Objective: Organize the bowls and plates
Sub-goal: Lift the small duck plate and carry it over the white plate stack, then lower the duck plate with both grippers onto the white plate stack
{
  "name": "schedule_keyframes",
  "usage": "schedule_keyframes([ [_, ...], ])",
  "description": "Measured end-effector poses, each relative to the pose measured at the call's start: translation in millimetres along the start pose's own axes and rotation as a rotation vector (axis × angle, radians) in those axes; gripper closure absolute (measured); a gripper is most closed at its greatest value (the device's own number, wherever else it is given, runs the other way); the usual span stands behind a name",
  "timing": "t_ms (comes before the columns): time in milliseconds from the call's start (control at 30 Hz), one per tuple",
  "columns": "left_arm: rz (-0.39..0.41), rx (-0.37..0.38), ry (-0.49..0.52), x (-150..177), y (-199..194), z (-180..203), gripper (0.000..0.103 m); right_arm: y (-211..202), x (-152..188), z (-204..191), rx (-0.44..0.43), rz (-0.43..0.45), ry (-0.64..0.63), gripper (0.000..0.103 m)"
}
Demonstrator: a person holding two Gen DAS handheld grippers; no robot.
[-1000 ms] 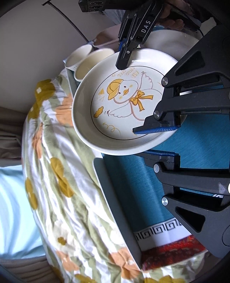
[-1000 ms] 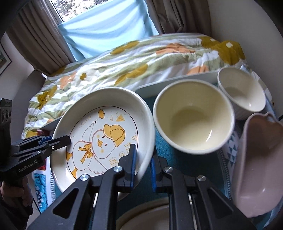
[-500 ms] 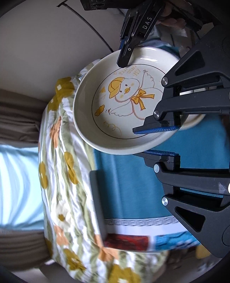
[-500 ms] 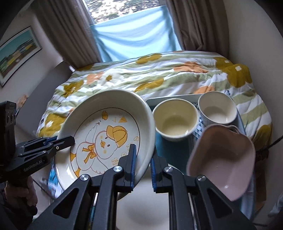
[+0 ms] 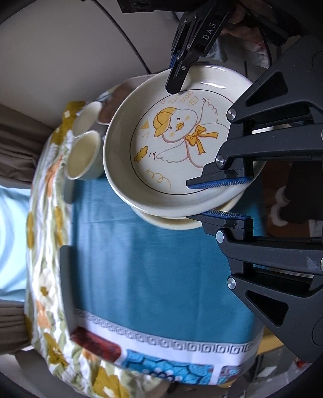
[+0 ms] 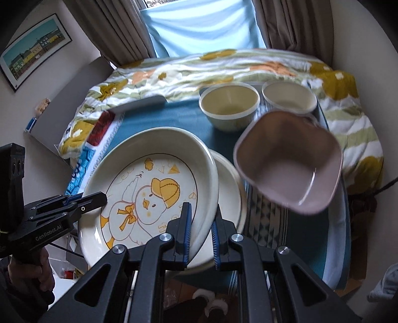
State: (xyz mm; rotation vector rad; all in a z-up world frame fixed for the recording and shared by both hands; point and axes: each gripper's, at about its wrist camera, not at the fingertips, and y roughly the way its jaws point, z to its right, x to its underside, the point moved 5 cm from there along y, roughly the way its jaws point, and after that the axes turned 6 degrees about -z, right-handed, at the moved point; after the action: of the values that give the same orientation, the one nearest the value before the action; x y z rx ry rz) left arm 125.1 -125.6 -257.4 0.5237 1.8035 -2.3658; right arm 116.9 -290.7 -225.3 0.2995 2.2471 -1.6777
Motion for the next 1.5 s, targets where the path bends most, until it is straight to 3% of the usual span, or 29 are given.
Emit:
schedule_keyframes([
  [167, -0.042, 0.001, 0.020, 8, 24, 3, 0.088, 18, 18, 12, 0.001, -0.023, 0.029, 0.089],
  [633, -0.083, -0.014, 0.090, -9, 62, 1, 0.088, 39, 18, 26, 0.041, -0.005, 0.094, 0.089],
  [1233, -0.079, -0.212, 0.181, -16, 74, 15, 0.087, 37, 20, 28, 0.057, 0.026, 0.103, 0.089],
  [1500, -0.073, -0.259, 0.208, -15, 74, 17, 0.085, 37, 19, 27, 0.062, 0.025, 0.102, 0.089],
])
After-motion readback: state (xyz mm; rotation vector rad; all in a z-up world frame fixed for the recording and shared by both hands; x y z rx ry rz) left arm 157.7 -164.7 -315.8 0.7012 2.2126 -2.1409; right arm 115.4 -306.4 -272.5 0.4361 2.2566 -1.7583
